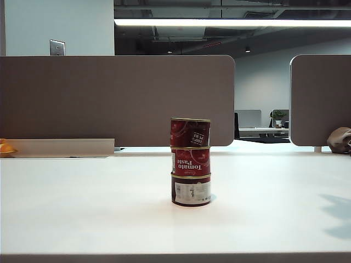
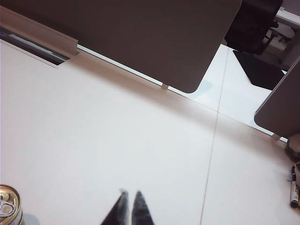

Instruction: Pick up the cans one by one and stack them together.

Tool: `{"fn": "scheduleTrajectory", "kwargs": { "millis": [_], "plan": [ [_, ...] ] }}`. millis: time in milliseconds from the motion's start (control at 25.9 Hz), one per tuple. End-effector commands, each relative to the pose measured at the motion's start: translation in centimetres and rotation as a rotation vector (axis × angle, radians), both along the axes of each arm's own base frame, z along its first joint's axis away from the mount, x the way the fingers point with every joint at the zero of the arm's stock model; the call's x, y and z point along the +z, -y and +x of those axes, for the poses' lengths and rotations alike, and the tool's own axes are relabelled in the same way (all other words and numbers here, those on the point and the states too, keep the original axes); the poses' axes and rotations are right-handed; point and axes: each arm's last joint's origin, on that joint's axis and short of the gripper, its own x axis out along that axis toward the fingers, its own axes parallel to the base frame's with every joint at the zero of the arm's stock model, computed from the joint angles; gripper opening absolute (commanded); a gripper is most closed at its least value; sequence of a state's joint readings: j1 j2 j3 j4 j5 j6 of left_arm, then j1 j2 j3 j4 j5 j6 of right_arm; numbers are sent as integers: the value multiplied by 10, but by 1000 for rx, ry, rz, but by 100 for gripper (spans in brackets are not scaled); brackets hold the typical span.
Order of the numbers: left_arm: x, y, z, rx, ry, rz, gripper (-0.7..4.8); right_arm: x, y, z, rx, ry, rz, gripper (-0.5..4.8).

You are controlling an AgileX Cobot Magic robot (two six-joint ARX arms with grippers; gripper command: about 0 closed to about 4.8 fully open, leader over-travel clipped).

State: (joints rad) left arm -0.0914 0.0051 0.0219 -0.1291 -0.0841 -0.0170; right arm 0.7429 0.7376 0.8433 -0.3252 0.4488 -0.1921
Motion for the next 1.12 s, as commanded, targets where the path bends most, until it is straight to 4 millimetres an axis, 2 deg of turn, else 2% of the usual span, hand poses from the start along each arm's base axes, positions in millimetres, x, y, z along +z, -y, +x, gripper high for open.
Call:
{"fn": "scheduleTrajectory", "kwargs": {
  "millis": [39,964,1119],
  "plan": [
    [-2,-4,1,21,-3,-55,-5,3,0,0,-1,15,15,24],
    [-4,-5,0,29,-19,-54,-5,3,0,-1,-1,15,15,24],
    [-4,-5,0,29,-19,-54,-5,12,18,-12,-55,77,37,22]
  ]
}}
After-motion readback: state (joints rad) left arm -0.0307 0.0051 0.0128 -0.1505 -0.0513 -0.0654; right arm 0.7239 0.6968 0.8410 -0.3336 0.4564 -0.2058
